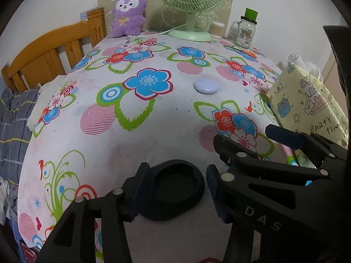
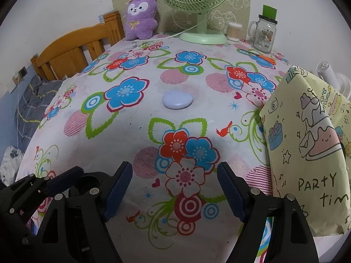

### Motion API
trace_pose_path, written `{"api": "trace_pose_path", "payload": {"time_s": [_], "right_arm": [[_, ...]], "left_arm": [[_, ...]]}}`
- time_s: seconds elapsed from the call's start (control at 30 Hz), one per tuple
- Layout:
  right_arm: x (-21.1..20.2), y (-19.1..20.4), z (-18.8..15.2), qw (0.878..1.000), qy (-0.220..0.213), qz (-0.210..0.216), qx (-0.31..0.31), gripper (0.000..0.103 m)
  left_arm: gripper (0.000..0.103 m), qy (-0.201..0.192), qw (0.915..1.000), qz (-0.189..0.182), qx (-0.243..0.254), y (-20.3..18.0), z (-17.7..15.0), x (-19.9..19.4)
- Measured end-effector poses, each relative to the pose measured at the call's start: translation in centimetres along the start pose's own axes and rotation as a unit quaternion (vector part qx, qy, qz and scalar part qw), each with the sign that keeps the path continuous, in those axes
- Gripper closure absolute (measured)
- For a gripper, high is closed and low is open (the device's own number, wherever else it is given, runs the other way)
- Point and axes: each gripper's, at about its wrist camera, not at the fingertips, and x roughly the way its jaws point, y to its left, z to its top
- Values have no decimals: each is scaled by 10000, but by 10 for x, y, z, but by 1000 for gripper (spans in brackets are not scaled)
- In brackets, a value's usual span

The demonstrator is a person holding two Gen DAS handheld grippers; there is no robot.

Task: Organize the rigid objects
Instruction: 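Close left tool on the black round puck and lift it, then close right tool on the lavender puck while left tool holds the black puck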

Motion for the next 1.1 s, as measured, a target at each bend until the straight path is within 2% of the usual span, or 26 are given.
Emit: {"api": "trace_pose_path", "payload": {"time_s": [0.13,0.17,0.23,0.27,0.6,1.1], "right_arm": [[-3,-2,-4,10000,-2,0,41,21],[-4,-2,-5,10000,-9,0,44,21],[-7,-2,-7,10000,-34,3,40,21],[-8,-1,-7,10000,-44,4,31,21],[-9,1,-4,10000,-79,1,-12,21],[13,-4,38,9997,-157,-135,142,21]], "left_arm": [[45,-10,10000,15,7,-1,-6,-3],[48,-14,10000,33,-4,-1,-7,-4],[60,-34,9999,97,10,-1,-8,-5],[61,-45,9999,112,25,-1,-8,-6],[62,-87,9998,141,60,0,3,0],[62,-143,9995,120,236,5,48,24]]}}
